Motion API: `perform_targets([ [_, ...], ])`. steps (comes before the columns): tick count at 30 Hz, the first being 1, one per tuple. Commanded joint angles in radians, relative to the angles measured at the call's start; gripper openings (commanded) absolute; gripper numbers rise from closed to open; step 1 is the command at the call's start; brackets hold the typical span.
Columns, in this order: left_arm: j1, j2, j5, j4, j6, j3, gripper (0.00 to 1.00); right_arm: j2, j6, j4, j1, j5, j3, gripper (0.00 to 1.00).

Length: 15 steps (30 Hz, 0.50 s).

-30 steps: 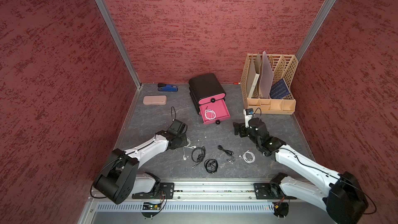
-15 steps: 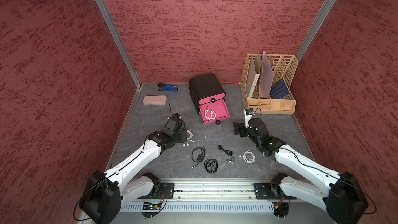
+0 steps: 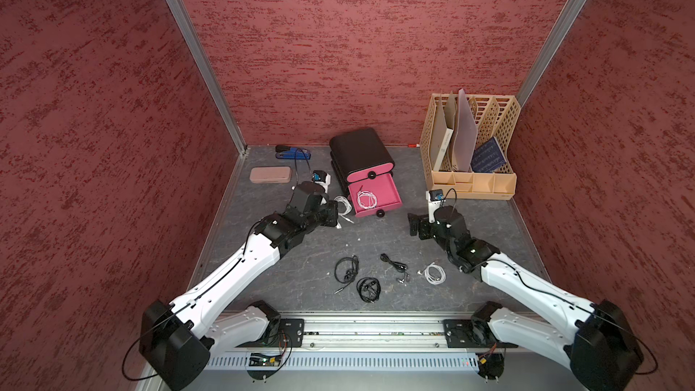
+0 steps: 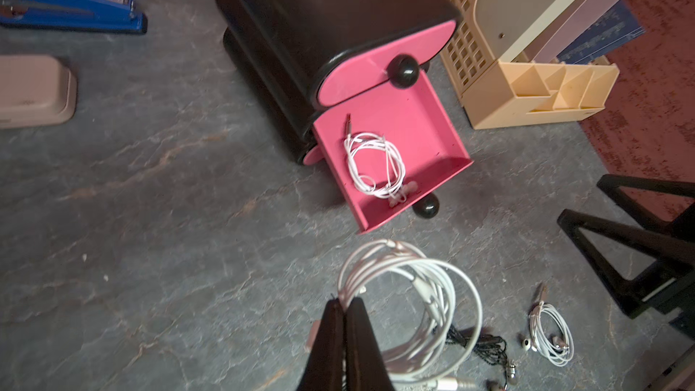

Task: Place the wired earphones into the drawer by color
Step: Place the wired earphones in the drawer.

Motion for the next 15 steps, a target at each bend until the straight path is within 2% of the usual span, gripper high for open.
perform_targets([
  [1,-0.017,0.053,-0.011,0.086,0.045,0.054,0.00,-0.029,-0.003,0.027,-0.004,0.039,-0.020,0.99],
  [7,-0.048,0.164,-0.041,0.168,0.051,0.142,0.00,-0.057,-0.002,0.038,-0.004,0.070,-0.035,0.98],
  [15,-0.074,0.279,-0.093,0.324,0.023,0.187,0.00,-0.080,0.000,0.053,-0.004,0.104,-0.052,0.98],
])
